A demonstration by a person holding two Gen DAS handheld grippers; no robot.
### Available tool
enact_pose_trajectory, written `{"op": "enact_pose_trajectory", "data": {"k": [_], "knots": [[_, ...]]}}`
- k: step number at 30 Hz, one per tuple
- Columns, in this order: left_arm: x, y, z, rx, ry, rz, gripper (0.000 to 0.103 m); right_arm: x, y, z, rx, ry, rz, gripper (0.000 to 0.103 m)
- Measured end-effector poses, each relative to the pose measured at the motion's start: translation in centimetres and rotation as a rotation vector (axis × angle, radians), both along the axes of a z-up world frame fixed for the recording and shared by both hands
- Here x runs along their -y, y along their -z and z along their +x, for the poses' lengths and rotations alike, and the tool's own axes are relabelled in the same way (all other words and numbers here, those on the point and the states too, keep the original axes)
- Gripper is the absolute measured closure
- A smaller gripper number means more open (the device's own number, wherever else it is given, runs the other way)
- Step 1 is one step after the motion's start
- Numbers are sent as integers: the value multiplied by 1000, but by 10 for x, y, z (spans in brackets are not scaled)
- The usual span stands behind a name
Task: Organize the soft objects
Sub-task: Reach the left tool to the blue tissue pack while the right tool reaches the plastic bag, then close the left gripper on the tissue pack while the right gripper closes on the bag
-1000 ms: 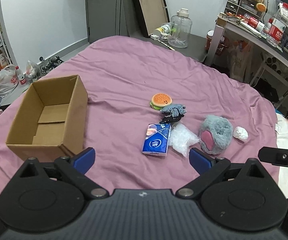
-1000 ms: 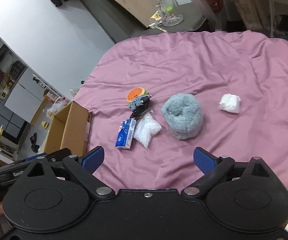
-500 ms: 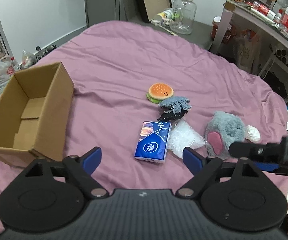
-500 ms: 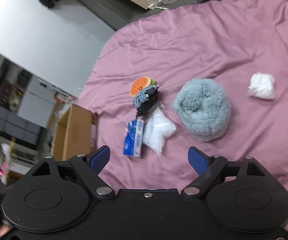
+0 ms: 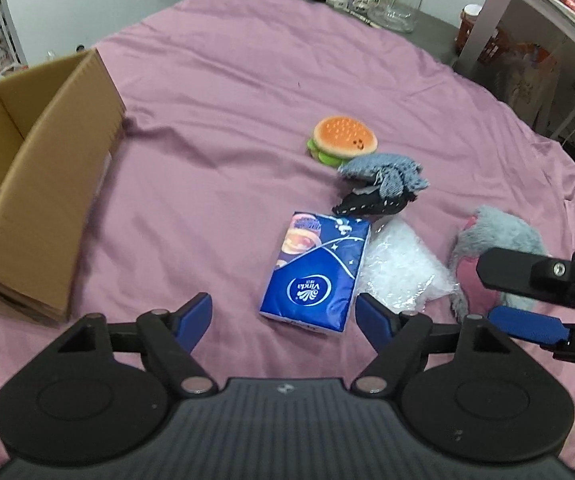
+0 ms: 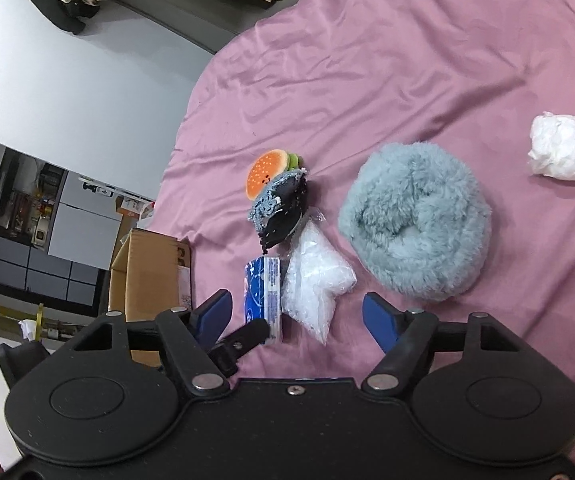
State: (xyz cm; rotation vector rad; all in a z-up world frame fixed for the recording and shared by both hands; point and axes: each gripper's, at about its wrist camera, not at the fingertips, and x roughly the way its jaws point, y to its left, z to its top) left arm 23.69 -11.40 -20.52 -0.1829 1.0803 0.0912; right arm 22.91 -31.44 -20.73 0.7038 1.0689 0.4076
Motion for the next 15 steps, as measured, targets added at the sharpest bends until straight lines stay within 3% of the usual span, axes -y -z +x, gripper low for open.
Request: {"op": "enact_pose_trajectory", "data": {"k": [6, 9, 12, 15], "knots": [[3, 13, 7, -30, -2, -12, 25, -4, 11, 9, -29, 1, -11, 34], [1, 18, 9, -44, -10, -30, 33, -9, 16, 15, -44, 5, -18, 35], [-1, 17, 10, -48, -20, -39, 48, -14, 19, 18, -46, 0, -35, 35], [-5, 14, 9, -49, -38, -70, 50, -15, 21, 20, -55, 21, -37, 35]]}}
